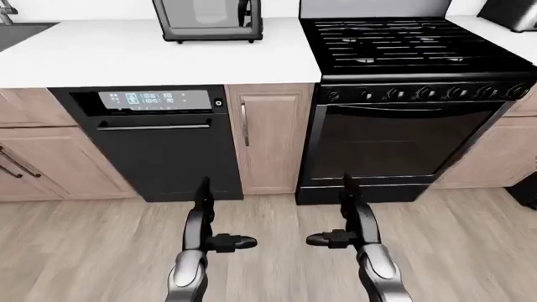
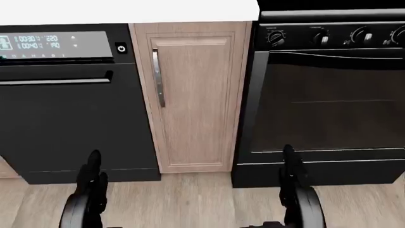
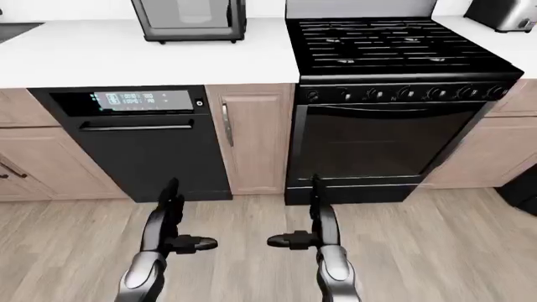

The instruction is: Open the toaster oven door.

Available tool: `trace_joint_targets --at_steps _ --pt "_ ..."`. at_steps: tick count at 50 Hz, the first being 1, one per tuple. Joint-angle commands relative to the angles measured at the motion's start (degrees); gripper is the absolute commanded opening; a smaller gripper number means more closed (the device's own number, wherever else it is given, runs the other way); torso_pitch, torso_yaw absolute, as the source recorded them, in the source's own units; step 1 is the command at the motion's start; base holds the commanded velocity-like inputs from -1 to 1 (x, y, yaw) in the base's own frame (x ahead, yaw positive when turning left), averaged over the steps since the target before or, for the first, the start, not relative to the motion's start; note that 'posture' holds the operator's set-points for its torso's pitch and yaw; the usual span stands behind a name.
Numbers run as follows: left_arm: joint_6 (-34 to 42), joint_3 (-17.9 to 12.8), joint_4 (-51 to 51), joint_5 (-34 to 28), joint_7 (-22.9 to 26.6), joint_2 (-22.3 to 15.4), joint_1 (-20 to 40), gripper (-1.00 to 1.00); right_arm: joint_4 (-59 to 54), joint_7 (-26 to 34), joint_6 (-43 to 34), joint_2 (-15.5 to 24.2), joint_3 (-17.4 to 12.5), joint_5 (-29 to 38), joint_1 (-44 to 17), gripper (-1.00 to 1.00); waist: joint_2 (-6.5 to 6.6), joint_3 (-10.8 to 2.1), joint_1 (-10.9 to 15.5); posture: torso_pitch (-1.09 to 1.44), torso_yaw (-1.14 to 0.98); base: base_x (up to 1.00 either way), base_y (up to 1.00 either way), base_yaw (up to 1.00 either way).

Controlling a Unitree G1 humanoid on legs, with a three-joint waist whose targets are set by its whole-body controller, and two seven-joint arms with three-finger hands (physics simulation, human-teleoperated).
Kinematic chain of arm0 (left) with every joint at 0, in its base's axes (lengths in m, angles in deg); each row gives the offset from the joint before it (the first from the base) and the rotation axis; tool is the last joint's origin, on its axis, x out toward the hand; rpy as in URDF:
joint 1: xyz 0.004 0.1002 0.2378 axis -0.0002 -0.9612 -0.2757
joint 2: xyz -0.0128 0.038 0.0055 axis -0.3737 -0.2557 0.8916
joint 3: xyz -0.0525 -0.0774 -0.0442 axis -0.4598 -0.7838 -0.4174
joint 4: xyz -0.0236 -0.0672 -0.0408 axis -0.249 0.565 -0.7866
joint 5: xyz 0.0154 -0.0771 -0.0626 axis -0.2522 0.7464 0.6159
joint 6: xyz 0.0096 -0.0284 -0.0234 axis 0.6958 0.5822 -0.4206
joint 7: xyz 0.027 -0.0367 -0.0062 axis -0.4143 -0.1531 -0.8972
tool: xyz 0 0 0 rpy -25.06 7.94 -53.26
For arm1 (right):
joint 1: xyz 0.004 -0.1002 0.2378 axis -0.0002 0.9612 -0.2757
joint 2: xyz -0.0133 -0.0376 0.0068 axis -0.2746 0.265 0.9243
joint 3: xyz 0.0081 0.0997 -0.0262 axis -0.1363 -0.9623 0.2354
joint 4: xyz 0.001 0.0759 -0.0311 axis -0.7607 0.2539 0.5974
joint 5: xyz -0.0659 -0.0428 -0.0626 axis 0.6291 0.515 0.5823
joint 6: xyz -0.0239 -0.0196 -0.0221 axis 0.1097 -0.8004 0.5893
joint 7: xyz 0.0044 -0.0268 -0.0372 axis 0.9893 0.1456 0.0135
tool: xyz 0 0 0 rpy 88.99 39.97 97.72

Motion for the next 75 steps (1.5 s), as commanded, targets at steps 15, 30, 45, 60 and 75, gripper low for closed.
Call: trace_joint_targets --at_steps 15,30,45,60,75 --pt "9.4 -1.1 -14.9 -1.3 0.4 -1.5 7.5 1.00 8.4 0.6 -0.1 1.0 -0.9 0.4 -5.7 1.00 -0.24 -4.72 0.5 0.00 0.00 0.00 0.00 0.00" --pt "21.2 -3.9 -19.7 -0.8 -0.1 -5.4 21.5 1.00 19.8 1.7 -15.0 4.2 -3.0 0.5 -16.0 1.00 -0.29 -5.37 0.4 0.00 0.00 0.00 0.00 0.00" --pt "22.5 -5.8 -8.0 1.2 -0.8 -11.1 39.0 1.00 10.1 1.0 -16.6 8.0 -4.4 -1.0 -34.2 1.00 -0.78 -4.36 -0.1 0.00 0.00 0.03 0.09 0.00" --pt "25.8 -6.3 -12.8 1.5 -0.8 -11.9 38.1 1.00 14.2 -0.1 -19.5 8.6 -4.5 -2.5 -35.0 1.00 1.24 -2.95 -0.3 0.00 0.00 0.15 0.30 0.00" --pt "26.2 -6.0 -13.2 1.3 -0.9 -11.4 37.6 1.00 15.1 -0.5 -19.6 8.4 -4.3 -3.1 -35.0 1.00 -0.08 -3.16 -0.6 0.00 0.00 0.17 0.30 0.00"
